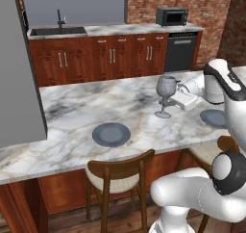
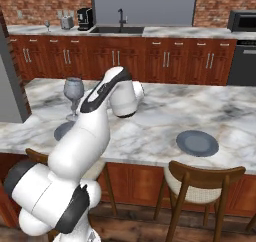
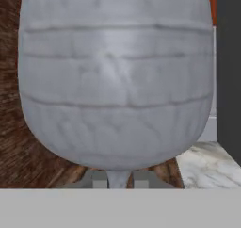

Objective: Retrieve the wine glasses from the counter and place one next to each plate.

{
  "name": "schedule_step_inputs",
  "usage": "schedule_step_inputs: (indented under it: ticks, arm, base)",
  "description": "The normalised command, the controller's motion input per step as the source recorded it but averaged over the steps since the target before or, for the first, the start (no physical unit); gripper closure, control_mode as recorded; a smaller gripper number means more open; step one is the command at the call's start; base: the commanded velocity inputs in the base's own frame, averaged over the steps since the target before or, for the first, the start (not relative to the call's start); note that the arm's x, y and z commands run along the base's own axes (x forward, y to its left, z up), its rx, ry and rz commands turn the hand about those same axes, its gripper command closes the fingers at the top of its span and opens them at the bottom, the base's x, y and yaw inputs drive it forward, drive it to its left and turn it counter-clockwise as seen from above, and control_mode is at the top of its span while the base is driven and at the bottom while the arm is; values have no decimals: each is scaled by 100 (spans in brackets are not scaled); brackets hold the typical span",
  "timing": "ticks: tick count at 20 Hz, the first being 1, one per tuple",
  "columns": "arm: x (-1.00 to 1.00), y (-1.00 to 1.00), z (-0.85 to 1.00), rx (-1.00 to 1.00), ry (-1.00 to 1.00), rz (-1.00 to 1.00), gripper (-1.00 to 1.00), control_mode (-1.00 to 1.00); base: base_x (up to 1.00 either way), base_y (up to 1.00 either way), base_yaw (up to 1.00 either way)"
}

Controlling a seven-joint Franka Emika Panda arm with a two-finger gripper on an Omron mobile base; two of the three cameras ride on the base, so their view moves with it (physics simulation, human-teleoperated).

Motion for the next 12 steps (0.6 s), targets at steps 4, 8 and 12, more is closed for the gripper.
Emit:
schedule_step_inputs:
  ticks: [4,8,12]
  arm:
    - [23,0,-49,-5,-14,9,100,-100]
    - [21,0,-36,-10,-15,7,100,-100]
    - [24,0,-26,-11,-14,3,100,-100]
  base:
    - [0,0,0]
    - [0,0,0]
    - [0,0,0]
